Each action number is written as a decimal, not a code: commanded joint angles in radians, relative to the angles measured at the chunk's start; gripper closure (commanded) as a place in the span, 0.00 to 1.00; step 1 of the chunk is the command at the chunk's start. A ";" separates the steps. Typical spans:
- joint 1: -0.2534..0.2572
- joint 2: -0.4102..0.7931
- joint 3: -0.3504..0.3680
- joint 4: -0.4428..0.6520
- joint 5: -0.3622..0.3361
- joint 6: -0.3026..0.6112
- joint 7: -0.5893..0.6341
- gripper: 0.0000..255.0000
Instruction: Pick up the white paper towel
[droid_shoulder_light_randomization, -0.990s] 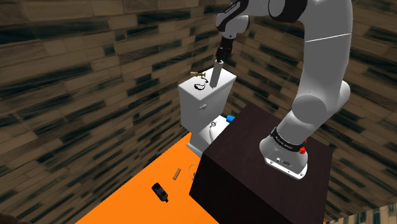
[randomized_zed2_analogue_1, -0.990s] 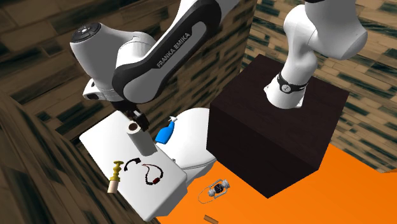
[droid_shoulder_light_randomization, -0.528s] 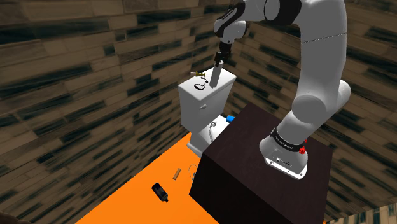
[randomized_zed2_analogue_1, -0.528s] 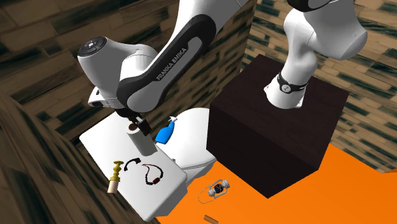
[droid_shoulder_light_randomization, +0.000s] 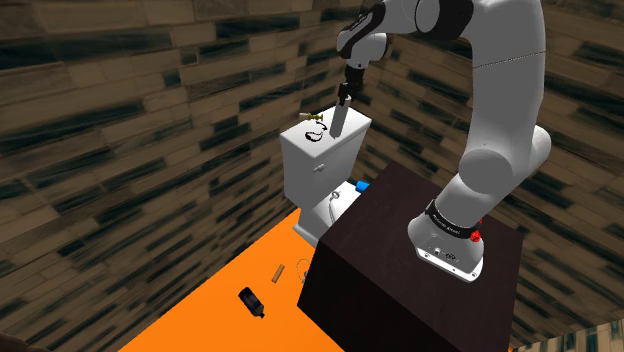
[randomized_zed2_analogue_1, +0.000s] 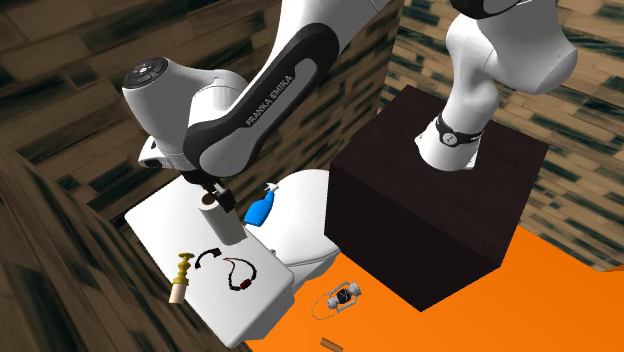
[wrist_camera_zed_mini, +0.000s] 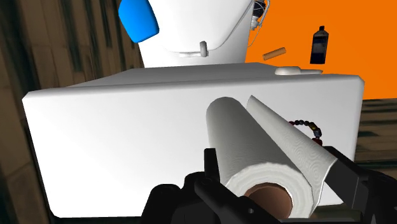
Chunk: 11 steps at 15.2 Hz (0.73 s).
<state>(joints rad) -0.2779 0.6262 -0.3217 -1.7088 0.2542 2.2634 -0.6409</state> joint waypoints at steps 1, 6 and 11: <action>0.000 0.001 0.001 0.000 0.000 -0.001 0.000 1.00; 0.007 -0.030 -0.008 0.005 -0.012 -0.036 0.008 1.00; 0.014 -0.069 -0.018 0.015 -0.027 -0.084 0.018 1.00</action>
<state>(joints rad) -0.2636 0.5620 -0.3380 -1.7005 0.2294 2.1909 -0.6232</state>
